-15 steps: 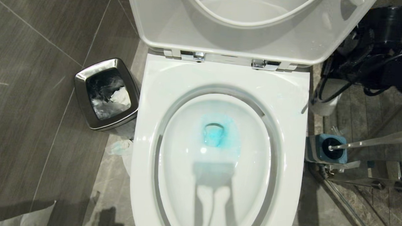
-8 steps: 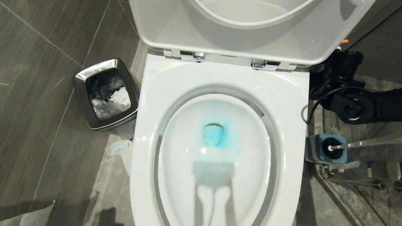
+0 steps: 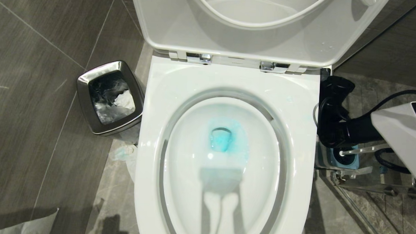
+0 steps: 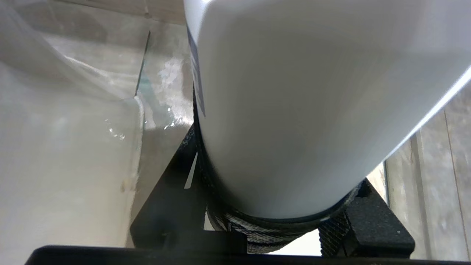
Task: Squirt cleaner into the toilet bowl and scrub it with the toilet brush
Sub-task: Place the cleaning agent on the floor
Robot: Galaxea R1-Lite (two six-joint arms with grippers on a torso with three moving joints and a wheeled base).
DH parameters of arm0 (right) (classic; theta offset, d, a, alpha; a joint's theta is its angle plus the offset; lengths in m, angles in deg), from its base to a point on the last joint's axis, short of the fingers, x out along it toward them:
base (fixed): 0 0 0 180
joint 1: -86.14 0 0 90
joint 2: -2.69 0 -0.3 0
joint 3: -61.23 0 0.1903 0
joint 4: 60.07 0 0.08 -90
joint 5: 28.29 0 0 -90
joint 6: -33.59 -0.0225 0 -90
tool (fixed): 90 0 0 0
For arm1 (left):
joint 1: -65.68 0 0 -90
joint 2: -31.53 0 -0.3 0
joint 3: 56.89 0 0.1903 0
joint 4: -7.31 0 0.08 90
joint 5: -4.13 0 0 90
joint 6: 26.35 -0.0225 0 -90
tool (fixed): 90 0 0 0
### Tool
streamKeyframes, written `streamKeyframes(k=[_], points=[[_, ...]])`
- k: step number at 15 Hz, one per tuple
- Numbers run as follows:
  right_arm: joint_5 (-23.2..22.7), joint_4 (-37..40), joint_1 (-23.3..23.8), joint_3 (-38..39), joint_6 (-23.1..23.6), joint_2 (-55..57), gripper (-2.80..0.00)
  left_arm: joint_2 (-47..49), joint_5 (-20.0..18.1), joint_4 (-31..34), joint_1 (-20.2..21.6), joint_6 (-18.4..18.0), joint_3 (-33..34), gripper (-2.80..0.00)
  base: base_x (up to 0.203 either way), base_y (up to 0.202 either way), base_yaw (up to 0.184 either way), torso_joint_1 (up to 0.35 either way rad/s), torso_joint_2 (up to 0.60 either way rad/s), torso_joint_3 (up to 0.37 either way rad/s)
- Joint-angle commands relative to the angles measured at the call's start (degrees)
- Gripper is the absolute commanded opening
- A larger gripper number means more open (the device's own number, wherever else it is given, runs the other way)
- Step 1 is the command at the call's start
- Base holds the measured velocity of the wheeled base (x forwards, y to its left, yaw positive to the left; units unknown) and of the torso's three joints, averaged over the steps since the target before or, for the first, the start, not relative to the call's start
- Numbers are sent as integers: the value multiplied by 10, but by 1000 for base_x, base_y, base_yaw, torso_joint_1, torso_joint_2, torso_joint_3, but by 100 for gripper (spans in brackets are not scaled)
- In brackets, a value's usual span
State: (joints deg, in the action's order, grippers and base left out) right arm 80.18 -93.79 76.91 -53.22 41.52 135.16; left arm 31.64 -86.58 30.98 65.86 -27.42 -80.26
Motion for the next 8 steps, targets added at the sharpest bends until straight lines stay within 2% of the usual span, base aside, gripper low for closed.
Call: streamKeyframes(k=[1, 8], points=[[-1, -16, -1, -23, 5, 51, -280, 0, 0, 1, 0, 0, 1, -280, 0, 0, 0, 0, 0, 0], [1, -54, -4, -79, 16, 122, -280, 0, 0, 0, 0, -1, 1, -280, 0, 0, 0, 0, 0, 0]])
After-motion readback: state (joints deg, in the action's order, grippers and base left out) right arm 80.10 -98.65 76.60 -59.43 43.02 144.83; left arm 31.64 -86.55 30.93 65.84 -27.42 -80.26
